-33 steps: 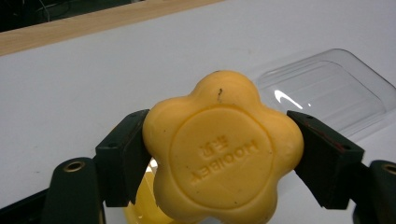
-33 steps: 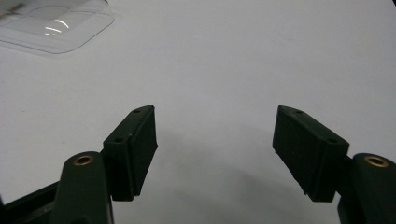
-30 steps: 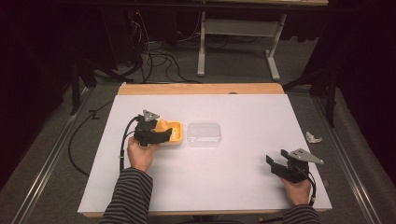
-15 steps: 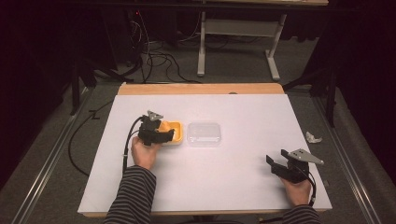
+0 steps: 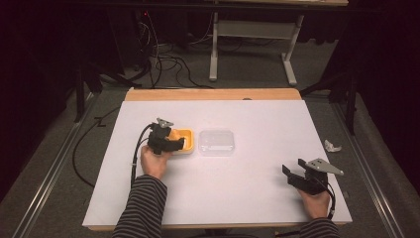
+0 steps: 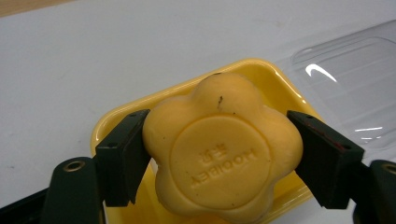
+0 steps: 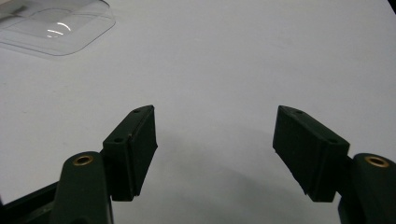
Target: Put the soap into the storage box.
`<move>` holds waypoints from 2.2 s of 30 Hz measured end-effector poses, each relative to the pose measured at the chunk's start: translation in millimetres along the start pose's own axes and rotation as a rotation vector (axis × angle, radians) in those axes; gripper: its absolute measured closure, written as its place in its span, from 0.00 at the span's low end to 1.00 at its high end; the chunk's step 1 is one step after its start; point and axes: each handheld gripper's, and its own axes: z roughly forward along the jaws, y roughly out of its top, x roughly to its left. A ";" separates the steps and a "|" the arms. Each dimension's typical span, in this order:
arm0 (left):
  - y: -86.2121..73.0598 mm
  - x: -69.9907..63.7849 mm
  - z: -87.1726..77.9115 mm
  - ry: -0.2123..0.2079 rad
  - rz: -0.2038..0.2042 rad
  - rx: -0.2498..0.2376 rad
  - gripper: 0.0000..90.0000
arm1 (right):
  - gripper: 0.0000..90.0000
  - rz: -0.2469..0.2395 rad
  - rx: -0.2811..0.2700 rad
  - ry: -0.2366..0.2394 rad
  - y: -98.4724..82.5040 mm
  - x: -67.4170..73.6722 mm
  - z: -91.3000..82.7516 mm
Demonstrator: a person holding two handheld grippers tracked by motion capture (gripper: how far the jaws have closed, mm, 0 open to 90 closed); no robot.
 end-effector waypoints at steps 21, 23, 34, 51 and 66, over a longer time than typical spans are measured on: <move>-3.3 0.5 14.4 0.002 -0.015 0.048 0.28 | 0.34 0.004 0.006 -0.001 0.0 0.7 0.2; -2.2 -0.3 12.2 -0.002 -0.013 0.026 0.28 | 0.34 0.001 0.005 -0.001 0.0 0.6 0.1; -0.6 -1.2 2.5 -0.006 -0.010 -0.020 0.22 | 0.34 -0.005 0.005 0.000 0.1 0.5 0.3; -4.2 5.5 -23.0 -0.033 -0.032 -0.094 0.22 | 0.34 -0.005 0.009 -0.001 0.2 0.9 0.6; -6.3 -2.2 -46.5 -0.077 0.012 -0.135 0.26 | 0.34 -0.006 0.012 -0.001 0.3 1.1 0.8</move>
